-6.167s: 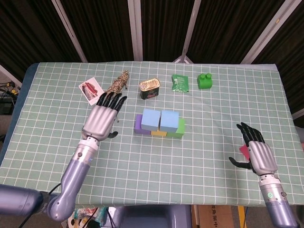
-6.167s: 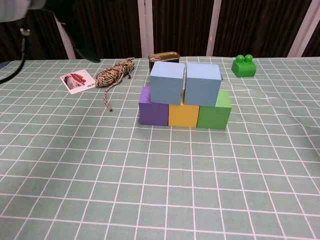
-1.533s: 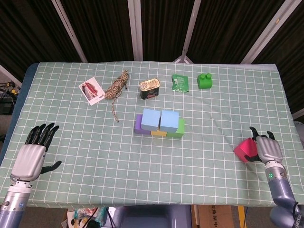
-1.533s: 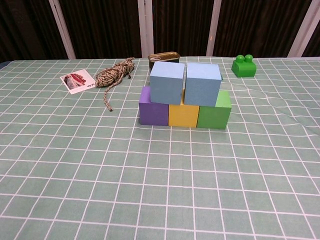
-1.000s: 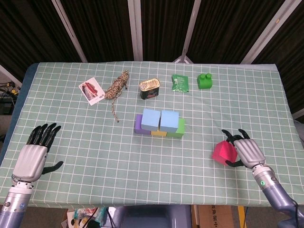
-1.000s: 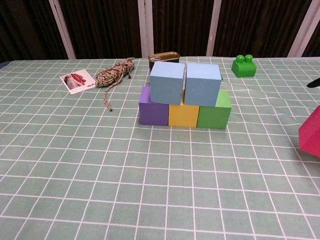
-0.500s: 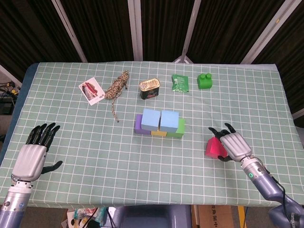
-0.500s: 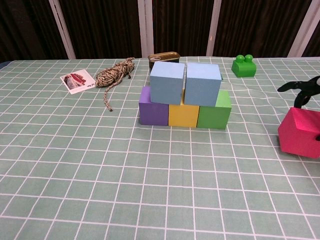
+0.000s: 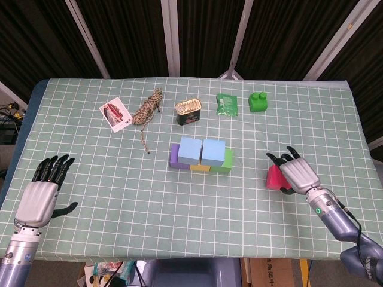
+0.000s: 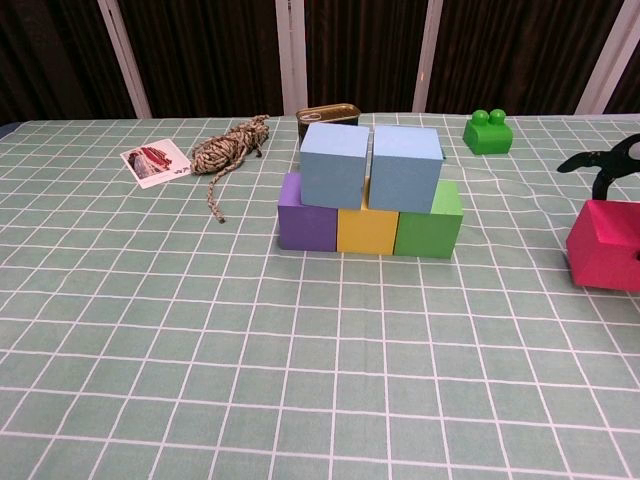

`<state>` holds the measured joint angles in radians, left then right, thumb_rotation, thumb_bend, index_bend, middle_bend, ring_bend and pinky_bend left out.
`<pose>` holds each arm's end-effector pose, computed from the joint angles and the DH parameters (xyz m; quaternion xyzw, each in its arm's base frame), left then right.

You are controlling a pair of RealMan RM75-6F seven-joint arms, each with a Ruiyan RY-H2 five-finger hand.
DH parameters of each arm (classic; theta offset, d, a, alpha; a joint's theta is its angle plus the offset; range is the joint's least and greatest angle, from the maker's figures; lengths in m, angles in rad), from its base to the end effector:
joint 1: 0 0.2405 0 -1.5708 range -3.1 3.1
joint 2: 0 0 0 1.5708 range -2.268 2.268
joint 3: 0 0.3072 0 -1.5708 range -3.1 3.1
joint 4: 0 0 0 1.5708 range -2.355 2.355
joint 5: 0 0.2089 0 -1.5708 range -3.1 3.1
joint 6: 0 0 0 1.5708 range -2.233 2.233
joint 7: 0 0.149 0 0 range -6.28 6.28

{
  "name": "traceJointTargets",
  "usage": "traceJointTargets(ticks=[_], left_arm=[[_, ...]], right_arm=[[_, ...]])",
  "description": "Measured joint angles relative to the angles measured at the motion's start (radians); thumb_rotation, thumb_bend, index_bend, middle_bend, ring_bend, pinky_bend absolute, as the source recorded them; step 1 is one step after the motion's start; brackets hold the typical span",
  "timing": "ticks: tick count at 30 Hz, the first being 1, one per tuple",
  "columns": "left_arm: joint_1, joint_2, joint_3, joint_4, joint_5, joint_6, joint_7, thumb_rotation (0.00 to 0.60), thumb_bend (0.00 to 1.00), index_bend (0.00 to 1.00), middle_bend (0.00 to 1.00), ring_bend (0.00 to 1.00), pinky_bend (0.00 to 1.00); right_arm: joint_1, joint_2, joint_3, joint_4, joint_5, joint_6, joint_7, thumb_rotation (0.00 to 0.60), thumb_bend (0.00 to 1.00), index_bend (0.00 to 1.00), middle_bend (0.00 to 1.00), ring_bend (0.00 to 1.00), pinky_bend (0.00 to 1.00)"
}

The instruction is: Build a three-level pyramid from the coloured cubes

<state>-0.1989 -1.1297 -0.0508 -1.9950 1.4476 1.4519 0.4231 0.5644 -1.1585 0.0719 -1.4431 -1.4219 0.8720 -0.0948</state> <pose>-0.2595 0.2130 0.1524 -0.6351 -0.3637 -0.3937 0.5562 -0.3077 -0.3535 0.1190 0.7834 -0.3275 0.2490 0.4658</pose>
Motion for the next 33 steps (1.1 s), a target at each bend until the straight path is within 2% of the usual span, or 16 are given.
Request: traceJointTargets(ticks=[6,9,15,22,33], left_arm=[[0.000,-0.001,0.000,-0.004,-0.003,-0.006,0.002,0.600,0.09,0.00,0.03,0.01,0.05],[0.000,0.000,0.001,-0.006,-0.005,-0.009,0.000,0.600,0.09,0.00,0.03,0.01,0.05],[0.001,0.004,0.001,-0.010,-0.003,-0.012,-0.008,0.600,0.09,0.00,0.03,0.01,0.05],[-0.001,0.003,0.008,-0.008,0.000,-0.025,-0.008,0.600,0.09,0.00,0.03,0.01,0.05],[0.000,0.002,0.013,-0.009,0.003,-0.033,-0.014,0.600,0.09,0.00,0.03,0.01,0.05]], right_arm=[[-0.006,0.010,-0.007,0.002,0.015,0.002,-0.012,0.600,0.23,0.00,0.11,0.09,0.00],[-0.013,0.020,-0.011,-0.004,0.028,0.005,-0.023,0.600,0.23,0.00,0.08,0.08,0.00],[-0.032,0.040,-0.008,-0.062,0.087,0.006,-0.009,0.600,0.23,0.00,0.08,0.05,0.00],[-0.065,0.061,0.020,-0.209,0.256,0.020,0.029,0.600,0.22,0.00,0.08,0.05,0.00],[-0.089,-0.059,0.059,-0.225,0.421,0.183,-0.144,0.600,0.22,0.00,0.10,0.05,0.00]])
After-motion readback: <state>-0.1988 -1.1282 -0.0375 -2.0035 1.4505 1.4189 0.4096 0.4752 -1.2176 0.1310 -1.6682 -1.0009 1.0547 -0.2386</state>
